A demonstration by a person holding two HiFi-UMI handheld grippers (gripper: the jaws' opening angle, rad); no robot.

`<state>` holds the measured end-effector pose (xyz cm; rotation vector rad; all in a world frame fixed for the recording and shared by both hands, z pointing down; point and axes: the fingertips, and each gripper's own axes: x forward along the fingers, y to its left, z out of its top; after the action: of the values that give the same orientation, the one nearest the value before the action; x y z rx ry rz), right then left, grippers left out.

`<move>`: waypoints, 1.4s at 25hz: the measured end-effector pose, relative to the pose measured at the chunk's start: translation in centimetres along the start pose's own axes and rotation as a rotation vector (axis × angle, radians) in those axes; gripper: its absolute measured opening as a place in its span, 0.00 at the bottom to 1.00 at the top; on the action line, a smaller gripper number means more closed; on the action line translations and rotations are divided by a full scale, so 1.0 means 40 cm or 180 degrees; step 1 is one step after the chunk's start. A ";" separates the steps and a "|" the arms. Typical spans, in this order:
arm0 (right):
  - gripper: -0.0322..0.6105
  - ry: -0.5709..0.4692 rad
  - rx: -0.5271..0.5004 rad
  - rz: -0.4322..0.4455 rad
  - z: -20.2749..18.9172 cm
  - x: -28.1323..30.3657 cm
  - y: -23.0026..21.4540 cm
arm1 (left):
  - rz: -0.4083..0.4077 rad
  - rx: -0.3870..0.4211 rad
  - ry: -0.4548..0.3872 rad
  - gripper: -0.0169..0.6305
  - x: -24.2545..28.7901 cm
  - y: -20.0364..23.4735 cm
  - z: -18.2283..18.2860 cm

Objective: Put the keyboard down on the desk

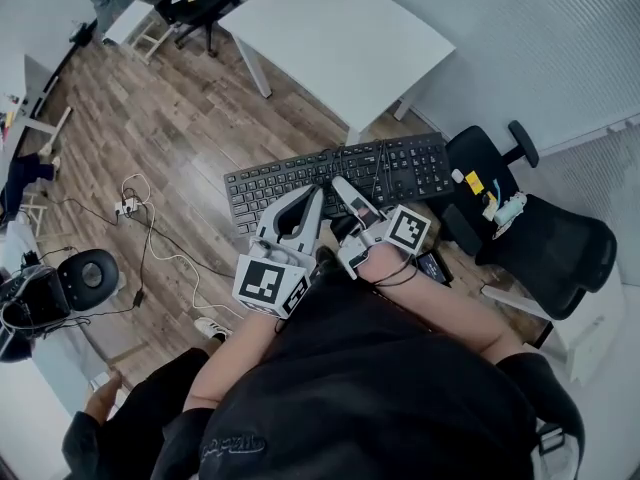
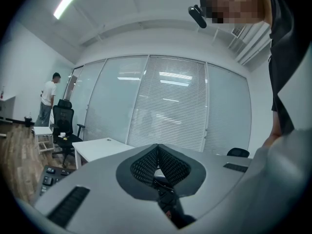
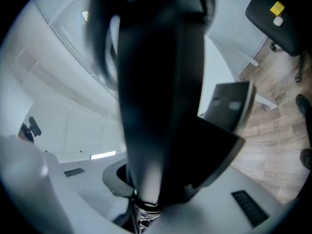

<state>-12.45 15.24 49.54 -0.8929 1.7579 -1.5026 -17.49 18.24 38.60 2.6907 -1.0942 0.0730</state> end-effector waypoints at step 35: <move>0.21 -0.0077 0.0060 0.0174 0.763 0.195 -0.078 | -0.0102 0.0052 0.0058 0.05 0.769 0.018 0.125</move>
<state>8.69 -8.27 48.27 -0.8436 1.7342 -1.4654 3.91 -4.40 37.99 2.7157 -1.0492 0.1009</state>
